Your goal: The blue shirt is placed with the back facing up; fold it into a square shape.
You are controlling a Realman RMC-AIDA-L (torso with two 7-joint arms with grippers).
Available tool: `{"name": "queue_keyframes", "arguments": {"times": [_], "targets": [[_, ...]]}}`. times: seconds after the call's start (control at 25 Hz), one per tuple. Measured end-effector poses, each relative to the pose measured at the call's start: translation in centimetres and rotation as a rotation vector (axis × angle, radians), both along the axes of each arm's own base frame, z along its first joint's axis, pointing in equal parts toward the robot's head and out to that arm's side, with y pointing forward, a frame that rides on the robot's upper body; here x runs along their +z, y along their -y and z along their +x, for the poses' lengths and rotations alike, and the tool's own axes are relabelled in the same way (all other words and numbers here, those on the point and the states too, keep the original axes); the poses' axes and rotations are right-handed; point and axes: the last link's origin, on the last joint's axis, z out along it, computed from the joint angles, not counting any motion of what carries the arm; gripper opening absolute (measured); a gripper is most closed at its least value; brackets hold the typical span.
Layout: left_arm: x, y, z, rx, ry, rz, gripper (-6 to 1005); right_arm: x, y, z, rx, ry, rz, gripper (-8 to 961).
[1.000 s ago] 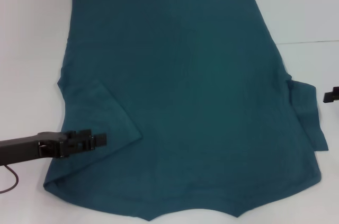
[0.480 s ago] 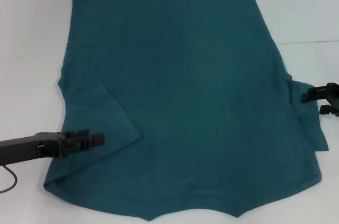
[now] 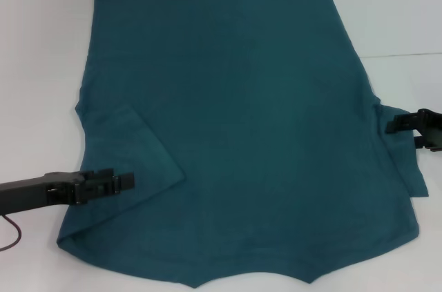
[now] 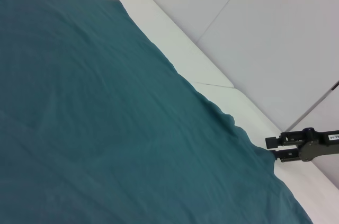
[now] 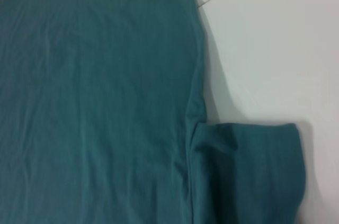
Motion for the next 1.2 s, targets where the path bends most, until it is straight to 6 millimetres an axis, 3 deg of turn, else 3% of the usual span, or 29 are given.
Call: {"name": "queue_keyframes", "arguments": {"times": [0.52, 0.92, 1.2], "targets": [[-0.36, -0.09, -0.04, 0.009, -0.006, 0.006, 687, -0.77, -0.05, -0.22, -0.006, -0.014, 0.004, 615], [-0.36, -0.19, 0.07, 0.006, -0.005, 0.006, 686, -0.58, -0.15, -0.31, -0.002, -0.008, -0.005, 387], [-0.43, -0.19, 0.14, 0.006, -0.003, 0.005, 686, -0.38, -0.08, -0.22, 0.003, 0.006, -0.013, 109]]}}
